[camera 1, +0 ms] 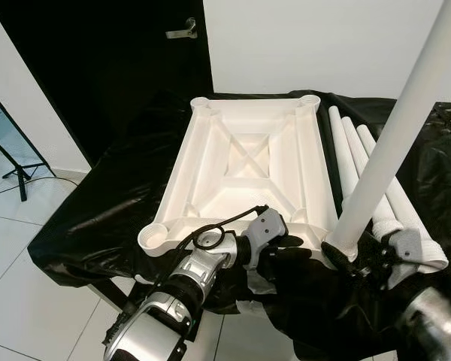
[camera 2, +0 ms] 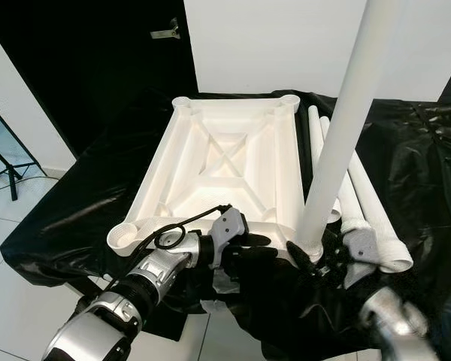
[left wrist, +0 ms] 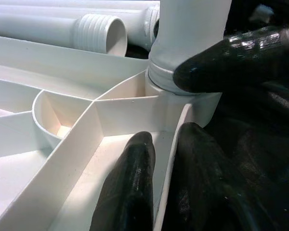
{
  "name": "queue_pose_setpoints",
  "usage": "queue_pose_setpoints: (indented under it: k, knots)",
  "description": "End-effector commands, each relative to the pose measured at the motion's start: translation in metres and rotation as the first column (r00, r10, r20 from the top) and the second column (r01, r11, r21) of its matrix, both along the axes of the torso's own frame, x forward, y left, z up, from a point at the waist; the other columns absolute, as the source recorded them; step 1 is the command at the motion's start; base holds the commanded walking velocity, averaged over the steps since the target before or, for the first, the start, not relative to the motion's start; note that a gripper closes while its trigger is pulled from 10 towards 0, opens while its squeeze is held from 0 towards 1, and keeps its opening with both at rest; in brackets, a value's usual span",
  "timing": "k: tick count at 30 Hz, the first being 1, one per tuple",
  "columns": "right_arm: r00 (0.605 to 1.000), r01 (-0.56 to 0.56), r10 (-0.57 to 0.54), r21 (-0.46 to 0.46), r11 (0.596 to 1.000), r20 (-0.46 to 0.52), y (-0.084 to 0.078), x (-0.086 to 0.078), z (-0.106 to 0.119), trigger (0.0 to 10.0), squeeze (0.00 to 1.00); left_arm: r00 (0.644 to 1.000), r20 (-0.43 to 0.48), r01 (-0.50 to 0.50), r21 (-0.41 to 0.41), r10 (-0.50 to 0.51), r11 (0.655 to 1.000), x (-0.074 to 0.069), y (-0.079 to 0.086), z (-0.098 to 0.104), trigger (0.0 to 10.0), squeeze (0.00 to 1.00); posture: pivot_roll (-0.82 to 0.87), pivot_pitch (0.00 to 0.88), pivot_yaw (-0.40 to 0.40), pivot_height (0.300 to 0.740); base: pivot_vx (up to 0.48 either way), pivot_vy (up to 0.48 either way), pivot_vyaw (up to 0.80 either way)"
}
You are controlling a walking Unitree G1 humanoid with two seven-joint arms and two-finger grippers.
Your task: Building children table
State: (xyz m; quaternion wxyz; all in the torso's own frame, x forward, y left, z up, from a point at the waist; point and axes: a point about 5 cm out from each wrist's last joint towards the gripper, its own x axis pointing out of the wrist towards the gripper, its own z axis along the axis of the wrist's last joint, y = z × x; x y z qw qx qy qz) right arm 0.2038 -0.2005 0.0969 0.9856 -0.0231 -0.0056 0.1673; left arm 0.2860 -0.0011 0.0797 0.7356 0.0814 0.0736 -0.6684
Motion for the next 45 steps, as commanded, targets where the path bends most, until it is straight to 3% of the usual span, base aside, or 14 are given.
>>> queue_pose_setpoints:
  k: [1, 8, 9, 14, 15, 19, 20, 29, 30, 31, 32, 39, 43, 45]
  knots:
    - [0.998, 0.066, -0.065, 0.079, 0.995, -0.019, 0.013, -0.001, -0.010, 0.0, 0.00, 0.980, -0.157, 0.136, 0.098, -0.119, 0.986, -0.020, 0.005, -0.029, 10.0, 0.00, 0.09, 0.000, 0.057, 0.740, 0.000, 0.000, 0.00]
    - [0.977, 0.213, -0.214, 0.067, 0.975, -0.003, 0.006, 0.002, -0.010, 0.0, 0.00, 0.980, -0.154, 0.140, 0.102, -0.124, 0.985, -0.019, 0.004, -0.028, 10.0, 0.00, 0.07, 0.000, 0.063, 0.740, 0.000, 0.000, 0.00]
    - [0.980, 0.199, -0.199, 0.044, 0.979, -0.003, 0.007, 0.003, -0.009, 10.0, 0.00, 0.980, -0.154, 0.142, 0.100, -0.125, 0.985, -0.020, 0.003, -0.028, 10.0, 0.00, 0.07, 0.000, 0.061, 0.740, 0.000, 0.000, 0.00]
    - [0.986, 0.165, -0.165, 0.021, 0.986, 0.021, 0.009, 0.004, -0.006, 10.0, 0.00, 0.979, -0.158, 0.145, 0.096, -0.129, 0.985, -0.021, 0.002, -0.029, 10.0, 0.00, 0.07, 0.000, 0.056, 0.740, 0.000, 0.000, 0.00]
    - [0.990, 0.133, -0.133, 0.003, 0.991, 0.043, 0.008, 0.007, -0.002, 10.0, 1.00, 0.979, -0.160, 0.146, 0.095, -0.130, 0.985, -0.022, 0.001, -0.030, 10.0, 0.00, 0.07, 0.000, 0.054, 0.740, 0.000, 0.000, 0.00]
    - [0.995, 0.072, -0.069, -0.039, 0.997, 0.068, 0.006, 0.010, 0.004, 10.0, 1.00, 0.978, -0.162, 0.148, 0.093, -0.131, 0.985, -0.023, 0.001, -0.030, 10.0, 0.00, 0.07, 0.000, 0.052, 0.740, 0.000, 0.000, 0.00]
    - [0.997, 0.033, -0.028, -0.064, 0.997, 0.073, 0.003, 0.013, 0.007, 10.0, 0.00, 0.978, -0.164, 0.147, 0.091, -0.131, 0.985, -0.023, 0.000, -0.030, 10.0, 0.00, 0.07, 0.000, 0.051, 0.740, 0.000, 0.000, 0.00]
    - [0.985, -0.168, 0.171, -0.155, 0.974, 0.005, -0.010, 0.015, 0.017, 10.0, 0.00, 0.976, -0.175, 0.150, 0.087, -0.133, 0.985, -0.027, 0.001, -0.033, 10.0, 0.00, 0.07, 0.000, 0.051, 0.740, 0.000, 0.000, 0.00]
    - [0.981, -0.196, 0.194, -0.149, 0.969, -0.028, -0.013, 0.015, 0.015, 1.4, 0.00, 0.976, -0.176, 0.149, 0.087, -0.132, 0.985, -0.027, 0.001, -0.034, 10.0, 0.00, 0.08, 0.000, 0.049, 0.740, 0.000, 0.000, 0.00]
    - [0.981, -0.196, 0.194, -0.149, 0.969, -0.028, -0.013, 0.015, 0.015, 1.4, 0.00, 0.976, -0.176, 0.149, 0.087, -0.132, 0.985, -0.027, 0.001, -0.034, 10.0, 0.00, 0.08, 0.000, 0.049, 0.740, 0.000, 0.000, 0.00]
    - [0.977, -0.214, 0.209, -0.140, 0.967, -0.051, -0.016, 0.015, 0.014, 0.0, 0.00, 0.976, -0.176, 0.147, 0.087, -0.130, 0.985, -0.027, 0.001, -0.033, 10.0, 0.00, 0.08, 0.000, 0.049, 0.740, 0.000, 0.000, 0.00]
    - [0.966, -0.249, 0.238, -0.110, 0.962, -0.105, -0.017, 0.012, 0.010, 0.0, 0.00, 0.977, -0.172, 0.143, 0.088, -0.127, 0.986, -0.025, 0.002, -0.032, 10.0, 0.00, 0.08, 0.000, 0.050, 0.740, 0.000, 0.000, 0.00]
    - [0.959, -0.261, 0.251, -0.062, 0.963, -0.130, -0.009, 0.005, 0.005, 0.0, 0.00, 0.978, -0.169, 0.141, 0.089, -0.125, 0.986, -0.024, 0.003, -0.032, 10.0, 0.00, 0.08, 0.000, 0.050, 0.740, 0.000, 0.000, 0.00]
    - [0.977, -0.180, 0.178, -0.010, 0.984, -0.116, 0.003, -0.001, -0.003, 0.0, 0.00, 0.978, -0.167, 0.139, 0.092, -0.123, 0.986, -0.024, 0.003, -0.031, 10.0, 0.00, 0.08, 0.000, 0.049, 0.740, 0.000, 0.000, 0.00]
